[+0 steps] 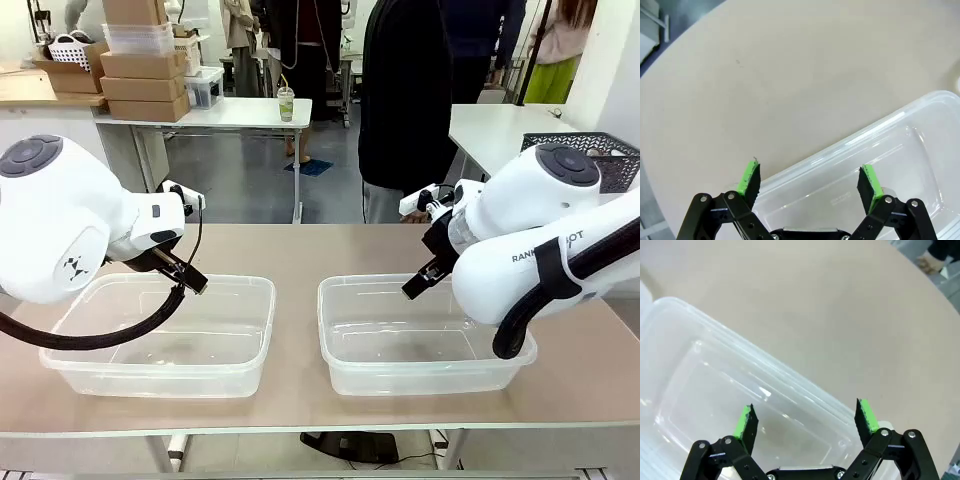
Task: Sort the waste into each basket.
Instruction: Pick up the Organizing box on the left side of the table and lift it.
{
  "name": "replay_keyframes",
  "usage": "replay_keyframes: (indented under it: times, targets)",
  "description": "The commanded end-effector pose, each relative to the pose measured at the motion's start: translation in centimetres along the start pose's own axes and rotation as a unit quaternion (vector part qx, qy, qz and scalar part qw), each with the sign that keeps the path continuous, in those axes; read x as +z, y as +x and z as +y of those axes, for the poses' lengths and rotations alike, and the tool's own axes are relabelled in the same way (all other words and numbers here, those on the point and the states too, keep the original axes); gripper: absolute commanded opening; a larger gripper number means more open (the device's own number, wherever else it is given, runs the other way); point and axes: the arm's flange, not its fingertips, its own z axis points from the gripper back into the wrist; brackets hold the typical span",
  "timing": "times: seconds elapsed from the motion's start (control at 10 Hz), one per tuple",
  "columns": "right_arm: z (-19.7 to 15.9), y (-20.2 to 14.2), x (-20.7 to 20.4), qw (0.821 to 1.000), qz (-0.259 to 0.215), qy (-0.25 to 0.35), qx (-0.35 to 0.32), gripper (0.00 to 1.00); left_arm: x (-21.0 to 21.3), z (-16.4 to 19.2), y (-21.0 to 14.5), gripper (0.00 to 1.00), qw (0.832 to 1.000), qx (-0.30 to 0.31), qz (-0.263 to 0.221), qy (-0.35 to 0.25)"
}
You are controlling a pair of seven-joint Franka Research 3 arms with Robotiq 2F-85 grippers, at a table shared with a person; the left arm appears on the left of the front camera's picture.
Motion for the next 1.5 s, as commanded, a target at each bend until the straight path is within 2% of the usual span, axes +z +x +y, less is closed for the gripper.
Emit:
replay_keyframes:
  times: [0.0, 1.0, 1.1, 1.2, 1.3, 1.4]
  targets:
    - [0.0, 0.0, 0.0, 1.000, 0.000, 0.000, 0.000, 1.00, 0.0, 0.0, 0.0, 1.00, 1.000, 0.000, 0.000, 0.000]
    - [0.0, 0.0, 0.0, 1.000, 0.000, 0.000, 0.000, 1.00, 0.0, 0.0, 0.0, 1.00, 1.000, 0.000, 0.000, 0.000]
    - [-0.4, 1.0, 3.1, 0.999, -0.002, 0.005, -0.033, 1.00, 2.5, 0.1, 0.3, 1.00, 0.999, -0.009, 0.040, 0.007]
    - [-0.6, 1.7, 7.0, 0.997, 0.012, 0.029, -0.068, 1.00, 6.4, 0.1, 0.4, 1.00, 0.998, -0.008, 0.059, 0.010]
    - [-0.2, 1.4, 12.0, 0.997, -0.033, 0.032, -0.065, 1.00, 11.2, 0.2, -0.2, 1.00, 0.999, -0.029, 0.001, 0.028]
    - [0.6, 0.5, 14.9, 0.996, -0.071, -0.016, -0.058, 1.00, 14.4, 0.0, -1.0, 1.00, 0.997, -0.026, -0.052, 0.054]
